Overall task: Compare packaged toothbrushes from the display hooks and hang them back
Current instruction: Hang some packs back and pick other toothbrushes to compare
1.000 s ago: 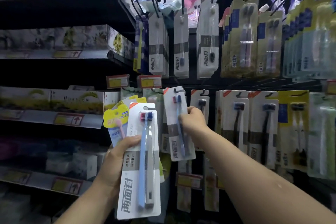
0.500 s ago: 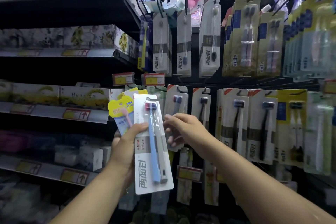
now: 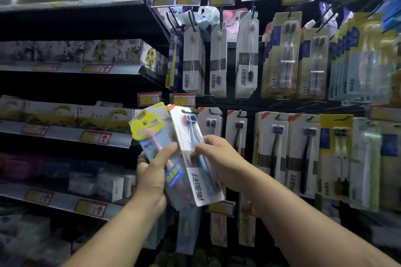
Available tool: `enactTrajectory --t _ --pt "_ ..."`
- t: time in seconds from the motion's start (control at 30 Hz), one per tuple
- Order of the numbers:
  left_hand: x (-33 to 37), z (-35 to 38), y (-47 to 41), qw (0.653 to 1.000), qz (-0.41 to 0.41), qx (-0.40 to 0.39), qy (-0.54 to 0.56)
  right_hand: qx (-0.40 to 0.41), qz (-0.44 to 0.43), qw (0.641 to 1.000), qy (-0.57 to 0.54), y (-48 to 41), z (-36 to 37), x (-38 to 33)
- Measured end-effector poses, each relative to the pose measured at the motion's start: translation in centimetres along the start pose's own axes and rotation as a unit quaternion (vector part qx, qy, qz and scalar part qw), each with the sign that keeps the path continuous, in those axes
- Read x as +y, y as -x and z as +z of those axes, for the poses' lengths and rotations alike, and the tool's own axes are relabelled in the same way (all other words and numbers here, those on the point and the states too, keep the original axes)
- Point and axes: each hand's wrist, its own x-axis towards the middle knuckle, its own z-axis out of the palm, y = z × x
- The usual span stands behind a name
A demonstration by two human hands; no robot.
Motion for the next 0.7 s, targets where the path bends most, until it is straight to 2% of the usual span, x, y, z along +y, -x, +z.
enactTrajectory --t 0.1,0.43,0.7 --pt "-0.1 -0.2 -0.1 1.000 0.005 0.012 -0.010 0.002 0.026 0.999 -0.033 -0.5 0.0 0.3" --pt "-0.3 -1.1 -1.0 0.998 -0.001 0.022 -0.055 0.119 0.034 0.987 0.104 -2.8 -2.1 1.7" --pt "-1.5 -2.4 -1.4 0.995 -0.011 0.016 -0.102 0.168 0.013 0.982 0.088 -4.8 -1.6 4.0"
